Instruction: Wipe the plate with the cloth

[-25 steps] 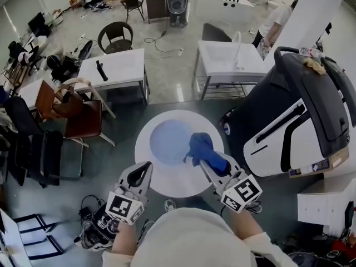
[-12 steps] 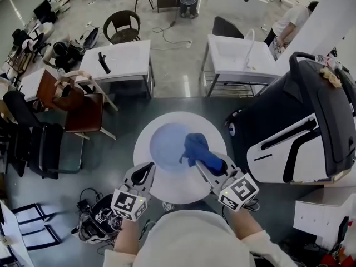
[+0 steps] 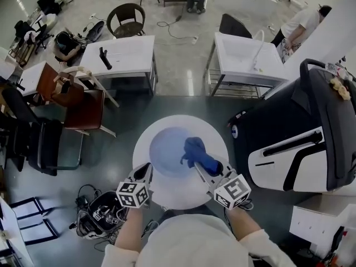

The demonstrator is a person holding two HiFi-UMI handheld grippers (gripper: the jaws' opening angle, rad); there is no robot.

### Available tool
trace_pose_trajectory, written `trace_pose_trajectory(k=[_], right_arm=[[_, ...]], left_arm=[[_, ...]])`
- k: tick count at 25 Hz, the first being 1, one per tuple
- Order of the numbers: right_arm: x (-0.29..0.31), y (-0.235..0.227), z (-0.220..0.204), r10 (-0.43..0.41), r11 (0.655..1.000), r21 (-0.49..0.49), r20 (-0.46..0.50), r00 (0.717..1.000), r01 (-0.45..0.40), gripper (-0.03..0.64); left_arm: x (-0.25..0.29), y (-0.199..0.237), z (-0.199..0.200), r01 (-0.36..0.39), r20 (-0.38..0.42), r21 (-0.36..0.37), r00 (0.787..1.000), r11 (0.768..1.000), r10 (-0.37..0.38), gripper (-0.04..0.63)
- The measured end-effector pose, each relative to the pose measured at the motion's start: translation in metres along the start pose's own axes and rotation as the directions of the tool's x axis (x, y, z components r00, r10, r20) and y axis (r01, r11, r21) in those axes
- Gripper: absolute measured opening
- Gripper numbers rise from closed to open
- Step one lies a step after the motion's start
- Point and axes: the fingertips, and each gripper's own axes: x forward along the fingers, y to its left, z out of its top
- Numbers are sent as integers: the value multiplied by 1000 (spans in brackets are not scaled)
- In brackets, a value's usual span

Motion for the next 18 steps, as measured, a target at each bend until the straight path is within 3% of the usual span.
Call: trace_pose_trajectory(k=[6, 11, 18], right_arm=[[11, -13, -26, 4, 1000, 23, -50, 999, -3, 94], [21, -23, -54, 11, 1000, 25, -113, 994, -9, 94], [40, -24, -86, 37, 999, 28, -191, 981, -32, 94]], left_arm=[[25, 24, -33, -75, -117, -177, 992, 981, 55, 32], [38, 33, -52, -127, -189, -255, 979, 959, 79, 32], [39, 43, -66, -179, -244, -308, 964, 934, 104, 34]])
